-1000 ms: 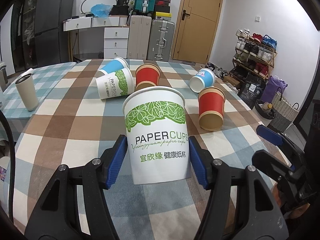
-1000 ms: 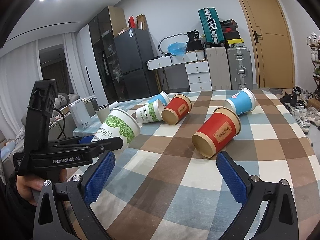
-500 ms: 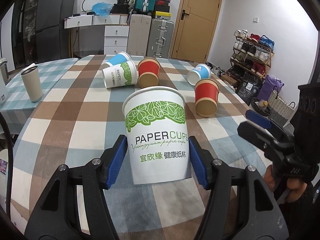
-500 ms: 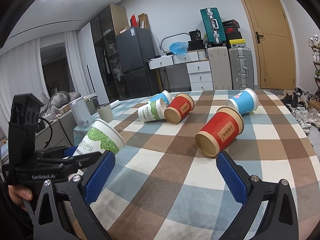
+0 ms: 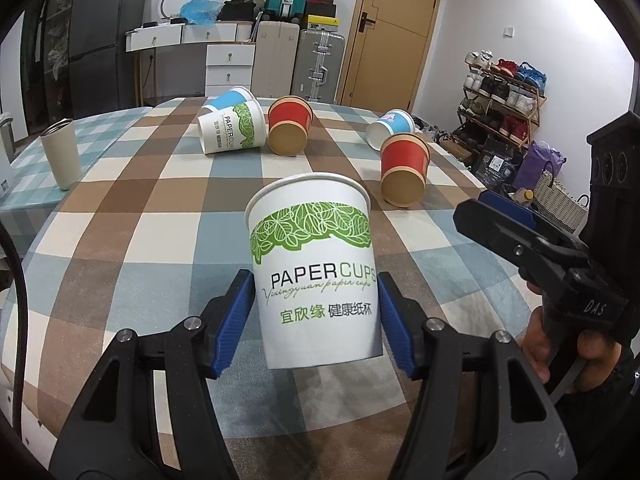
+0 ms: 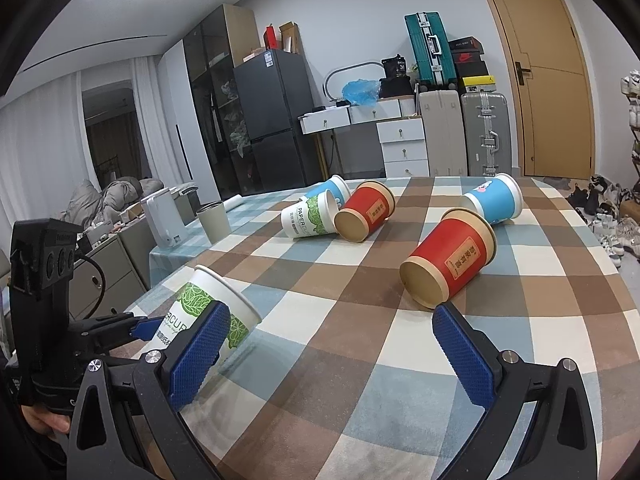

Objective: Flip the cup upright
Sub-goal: 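Lift the white cup with the left gripper while the right tool approaches, then close the right gripper on the white cup held by the left gripper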

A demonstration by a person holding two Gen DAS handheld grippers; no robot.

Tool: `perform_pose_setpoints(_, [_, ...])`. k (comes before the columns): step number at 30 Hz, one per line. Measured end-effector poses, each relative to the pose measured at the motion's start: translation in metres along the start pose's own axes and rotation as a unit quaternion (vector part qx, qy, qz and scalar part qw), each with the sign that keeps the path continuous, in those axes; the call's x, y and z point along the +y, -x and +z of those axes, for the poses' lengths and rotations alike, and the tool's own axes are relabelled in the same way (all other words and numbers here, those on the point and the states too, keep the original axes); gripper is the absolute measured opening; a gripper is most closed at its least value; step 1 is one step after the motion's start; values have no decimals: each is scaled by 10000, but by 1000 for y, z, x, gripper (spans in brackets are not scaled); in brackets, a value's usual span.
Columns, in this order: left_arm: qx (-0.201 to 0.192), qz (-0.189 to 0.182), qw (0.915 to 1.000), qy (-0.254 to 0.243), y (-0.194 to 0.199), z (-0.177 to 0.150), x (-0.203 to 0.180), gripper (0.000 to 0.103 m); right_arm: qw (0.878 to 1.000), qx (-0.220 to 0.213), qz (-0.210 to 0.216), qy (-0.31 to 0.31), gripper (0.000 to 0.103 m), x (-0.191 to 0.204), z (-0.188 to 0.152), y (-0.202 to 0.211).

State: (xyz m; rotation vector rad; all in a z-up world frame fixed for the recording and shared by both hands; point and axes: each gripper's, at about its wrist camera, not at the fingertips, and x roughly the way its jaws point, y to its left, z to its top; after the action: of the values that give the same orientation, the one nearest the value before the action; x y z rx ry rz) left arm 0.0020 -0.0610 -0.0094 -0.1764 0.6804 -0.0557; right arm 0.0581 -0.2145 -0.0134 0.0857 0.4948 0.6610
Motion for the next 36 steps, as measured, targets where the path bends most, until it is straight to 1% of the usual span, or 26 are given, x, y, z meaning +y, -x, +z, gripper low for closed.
perform_pose_setpoints(8, [12, -6, 10000, -2, -3, -4, -6, 59, 10000, 22, -22, -5, 103, -2, 0, 0])
perform_pose_setpoints(17, [139, 11, 9999, -61, -11, -8, -10, 60, 10000, 26, -27, 3, 103, -2, 0, 0])
perform_pose_setpoints(18, [147, 28, 9999, -83, -11, -8, -10, 61, 10000, 21, -27, 5, 103, -2, 0, 0])
perform_pose_setpoints(20, [169, 79, 9997, -135, -13, -8, -10, 67, 10000, 26, -29, 4, 103, -2, 0, 0])
perform_pose_setpoints(21, [166, 97, 9997, -151, -13, -8, -9, 73, 10000, 24, -29, 4, 103, -3, 0, 1])
perform_pose_setpoints(22, [131, 92, 9997, -161, -13, -7, -8, 77, 10000, 18, -27, 0, 103, -2, 0, 0])
perform_pose_setpoints(24, [82, 91, 9998, -176, -11, -5, -5, 81, 10000, 20, -27, -3, 103, -2, 0, 0])
perform_pose_setpoints(29, [-16, 92, 9998, -151, -6, -1, 5, 85, 10000, 22, -50, -31, 103, -3, -1, 0])
perform_pose_setpoints(31, [-114, 154, 9997, -119, -4, 1, 12, 89, 9999, 47, -60, -81, 103, -3, 0, 0])
perform_pose_setpoints(35, [-270, 226, 9993, -158, 2, 5, 23, 93, 9998, 83, -26, -205, 103, -2, 6, 2])
perform_pose_setpoints(36, [-303, 221, 9992, -148, 3, 6, 25, 97, 9998, 91, -29, -194, 103, 0, 7, 2])
